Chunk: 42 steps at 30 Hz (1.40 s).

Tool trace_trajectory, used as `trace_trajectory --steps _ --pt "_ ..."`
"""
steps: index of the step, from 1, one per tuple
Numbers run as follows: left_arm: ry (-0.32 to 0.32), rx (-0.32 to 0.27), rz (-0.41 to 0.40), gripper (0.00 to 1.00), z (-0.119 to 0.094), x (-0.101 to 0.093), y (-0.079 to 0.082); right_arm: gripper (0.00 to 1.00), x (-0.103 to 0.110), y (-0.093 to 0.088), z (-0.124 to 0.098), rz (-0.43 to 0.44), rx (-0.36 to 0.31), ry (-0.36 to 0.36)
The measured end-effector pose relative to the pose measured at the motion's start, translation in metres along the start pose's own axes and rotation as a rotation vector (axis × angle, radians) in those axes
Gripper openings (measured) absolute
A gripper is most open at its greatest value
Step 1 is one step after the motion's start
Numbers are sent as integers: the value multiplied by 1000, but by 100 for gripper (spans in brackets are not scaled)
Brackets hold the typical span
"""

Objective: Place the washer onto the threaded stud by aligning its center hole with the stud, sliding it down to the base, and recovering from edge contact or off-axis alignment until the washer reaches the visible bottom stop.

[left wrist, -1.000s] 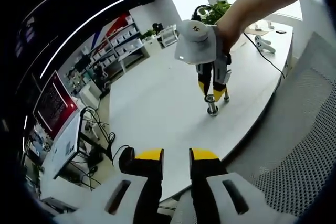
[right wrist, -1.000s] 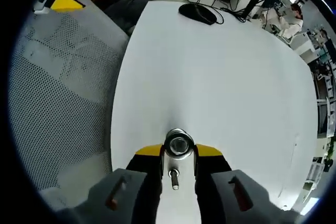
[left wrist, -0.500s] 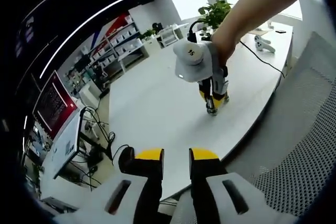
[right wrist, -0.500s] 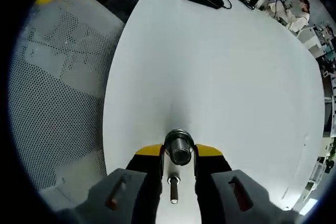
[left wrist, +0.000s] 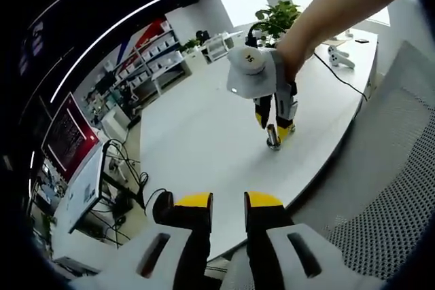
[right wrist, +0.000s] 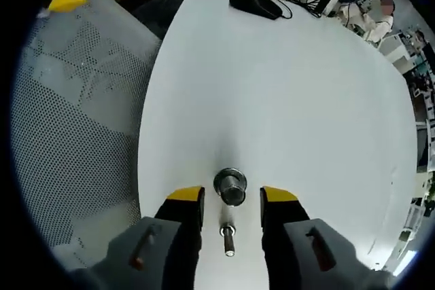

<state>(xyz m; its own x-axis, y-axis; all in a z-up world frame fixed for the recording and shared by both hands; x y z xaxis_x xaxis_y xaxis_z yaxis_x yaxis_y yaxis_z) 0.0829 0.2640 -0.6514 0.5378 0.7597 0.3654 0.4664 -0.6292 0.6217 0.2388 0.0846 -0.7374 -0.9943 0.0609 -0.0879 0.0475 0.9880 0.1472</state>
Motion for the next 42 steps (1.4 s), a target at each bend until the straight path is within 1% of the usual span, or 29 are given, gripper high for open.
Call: trace_trajectory --steps 1,2,3,5,6,7,8,10,12,13,14,15,18,19,20,23,25,29,30,31,32,33,34,35,36,38,39,40,42 --pt "0 -2 0 16 0 0 0 36 2 -1 -7 15 -21 -3" --pt "0 -4 -1 16 0 0 0 37 4 -4 -18 37 -60 -15" --pt "0 -5 -2 16 0 0 0 38 5 -6 -25 57 -83 -25" --pt "0 -9 -3 16 -1 0 0 38 9 -14 -43 99 -131 -46" --pt "-1 -10 -3 16 -1 0 0 38 11 -19 -54 130 -164 -62" --pt "-4 -12 -2 16 -1 0 1 39 13 -23 -62 157 -182 -66" --pt "-6 -14 -1 16 -1 0 1 39 16 -29 -73 199 -215 -78" --pt "-11 -14 -1 16 -1 -1 1 40 18 -36 -83 242 -247 -88" --pt "-17 -13 1 16 -1 -2 1 40 24 -51 -103 335 -317 -111" --pt "-19 -14 1 16 -1 -2 1 40 26 -53 -107 352 -329 -115" --pt "-21 -14 1 16 -1 -2 1 40 31 -63 -119 411 -372 -134" --pt "-22 -14 2 16 -1 -2 1 40 34 -68 -124 441 -393 -143" --pt "-26 -10 -1 16 -1 -2 1 41 46 -86 -145 559 -495 -180" --pt "-37 -11 5 16 -1 -3 1 41 48 -88 -148 571 -510 -184" --pt "-43 -16 7 16 -1 -3 1 41 54 -94 -154 605 -548 -197" --pt "-33 -37 12 16 -2 -2 3 42 67 -108 -167 676 -609 -247" --pt "-32 -36 6 16 -2 -1 3 42 79 -116 -174 734 -643 -260" --pt "-38 -30 9 15 -2 -2 2 42 98 -138 -183 829 -679 -321" --pt "-37 -34 7 15 -2 -2 2 41 102 -142 -186 854 -686 -344" --pt "-35 -35 6 15 -2 -2 3 40 105 -150 -189 880 -704 -388" --pt "-32 -35 8 15 -2 -2 3 39 110 -154 -193 885 -710 -415" --pt "-30 -34 8 15 -2 -2 3 40 117 -157 -195 908 -724 -439" --pt "-26 -34 4 15 -2 -1 3 41 120 -159 -196 916 -727 -447" --pt "-22 -35 2 15 -2 -1 3 42 125 -166 -197 939 -743 -468" --pt "-18 -35 0 15 -2 -1 3 43 129 -168 -196 947 -757 -466" --pt "-7 -29 -6 14 -3 0 2 42 141 -170 -189 949 -763 -427" --pt "-4 -24 -7 14 -3 0 2 42 145 -178 -182 965 -731 -411" --pt "-3 -20 -9 14 -2 0 2 41 150 -179 -177 967 -703 -404" --pt "-3 -16 -11 14 -2 0 2 39 160 -177 -168 964 -698 -383"
Point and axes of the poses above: the point that each gripper's makers call its tool centre point, and the gripper's own axes: z roughly forward along the fingers, x roughly to its left, y roughly out of its top, the point moved 8 cm from there along -z, roughly backward along the fingers, and after that the axes turned 7 degrees about x, right-handed, at the moved point
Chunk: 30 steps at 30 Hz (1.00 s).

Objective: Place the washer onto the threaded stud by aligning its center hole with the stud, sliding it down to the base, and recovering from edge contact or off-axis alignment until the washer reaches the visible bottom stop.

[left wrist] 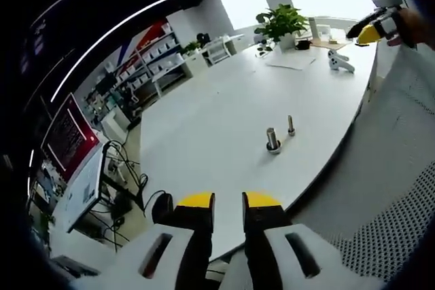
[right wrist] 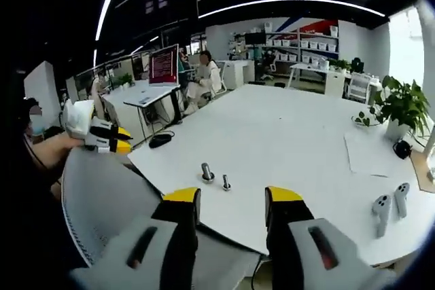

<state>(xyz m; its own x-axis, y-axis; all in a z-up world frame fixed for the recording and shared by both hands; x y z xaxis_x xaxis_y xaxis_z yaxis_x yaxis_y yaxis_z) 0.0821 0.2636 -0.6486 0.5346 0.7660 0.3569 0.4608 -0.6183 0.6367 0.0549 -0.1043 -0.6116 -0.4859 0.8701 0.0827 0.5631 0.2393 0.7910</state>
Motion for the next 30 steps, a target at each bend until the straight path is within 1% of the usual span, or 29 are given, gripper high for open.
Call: trace_trajectory --steps 2,4,5,6,7,10,11,13,14,15,16,17,18,19,20,24,27,28,30 --pt "3 -7 10 13 -1 0 1 39 8 -8 3 32 1 21" --pt "14 -11 3 13 -2 0 0 39 19 -14 8 37 7 33" --pt "15 -10 2 13 -2 0 0 37 22 -12 8 48 -1 36" --pt "17 -8 5 13 -2 0 -1 36 25 -8 9 77 -59 29" --pt "18 -8 5 13 -2 0 -1 36 26 -7 10 75 -84 22" --pt "21 -12 -3 13 -4 0 -1 36 35 -7 18 75 -63 31" --pt "20 -9 -7 13 -4 0 -1 37 36 -8 20 69 -47 3" --pt "23 -8 -25 13 -5 1 -3 36 31 -10 24 66 -70 -45" --pt "27 -13 -39 13 -5 2 -2 36 29 -12 27 81 -77 -69" --pt "29 -20 -45 13 -6 2 -2 36 26 -17 32 130 -83 -86" --pt "30 -26 -46 13 -6 2 -2 35 22 -19 34 186 -65 -104" --pt "34 -31 -43 13 -6 2 -1 35 18 -20 34 230 -82 -130" --pt "38 -33 -45 13 -6 2 -1 34 17 -16 31 200 -113 -124" --pt "48 -39 -55 13 -6 3 0 33 16 -12 30 169 -171 -146" --pt "54 -46 -61 13 -6 4 1 33 16 -12 29 166 -188 -153" --pt "63 -53 -87 11 -5 6 3 33 17 -16 31 186 -128 -131" --pt "61 -32 -88 10 -2 7 4 33 18 -16 33 188 -115 -115" --pt "62 -31 -93 9 -2 8 3 33 19 -17 35 179 -107 -98" --pt "67 -42 -106 9 -4 8 1 32 19 -17 35 161 -100 -93"
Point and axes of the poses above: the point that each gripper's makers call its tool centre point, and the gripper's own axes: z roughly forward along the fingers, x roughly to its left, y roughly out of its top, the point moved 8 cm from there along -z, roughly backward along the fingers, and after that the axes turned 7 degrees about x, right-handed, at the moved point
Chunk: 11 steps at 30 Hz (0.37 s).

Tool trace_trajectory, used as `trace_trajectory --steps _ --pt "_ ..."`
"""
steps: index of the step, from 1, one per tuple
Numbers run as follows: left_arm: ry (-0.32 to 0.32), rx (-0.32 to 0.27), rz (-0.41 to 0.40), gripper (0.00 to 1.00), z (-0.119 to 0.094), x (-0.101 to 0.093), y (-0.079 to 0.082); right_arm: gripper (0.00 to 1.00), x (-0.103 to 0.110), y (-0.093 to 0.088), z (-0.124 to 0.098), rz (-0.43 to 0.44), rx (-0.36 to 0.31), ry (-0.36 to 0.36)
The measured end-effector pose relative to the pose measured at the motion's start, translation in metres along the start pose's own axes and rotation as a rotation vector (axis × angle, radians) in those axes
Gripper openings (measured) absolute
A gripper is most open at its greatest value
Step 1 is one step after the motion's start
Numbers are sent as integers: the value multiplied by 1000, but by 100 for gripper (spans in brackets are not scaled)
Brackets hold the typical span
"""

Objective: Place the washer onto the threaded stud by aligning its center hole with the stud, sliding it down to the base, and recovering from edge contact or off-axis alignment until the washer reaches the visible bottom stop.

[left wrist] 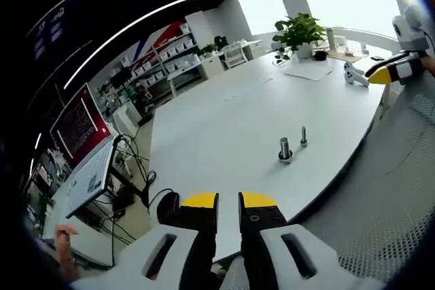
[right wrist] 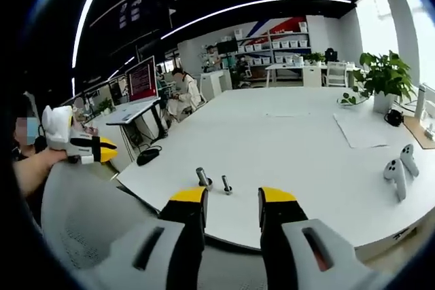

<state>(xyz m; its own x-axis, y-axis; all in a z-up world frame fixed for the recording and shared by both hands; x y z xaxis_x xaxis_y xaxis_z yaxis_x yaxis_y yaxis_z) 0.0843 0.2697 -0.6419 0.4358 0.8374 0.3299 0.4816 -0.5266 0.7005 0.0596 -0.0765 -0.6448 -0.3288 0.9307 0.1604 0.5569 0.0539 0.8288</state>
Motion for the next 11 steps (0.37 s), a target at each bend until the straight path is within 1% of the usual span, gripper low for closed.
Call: trace_trajectory --steps 2,4,11 --pt "10 -16 4 8 -2 0 0 32 1 0 0 -1 -4 5" --pt "9 -4 -6 8 -1 1 -1 32 1 0 0 1 -13 6" --pt "7 11 4 8 -1 0 -2 32 2 0 1 -6 -8 21"
Point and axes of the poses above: the point that each gripper's makers call its tool centre point, and the gripper's own axes: z roughly forward along the fingers, x roughly to its left, y roughly out of its top, the point moved 8 cm from there along -z, roughly backward along the fingers, and after that the axes turned 7 degrees about x, right-handed, at the moved point
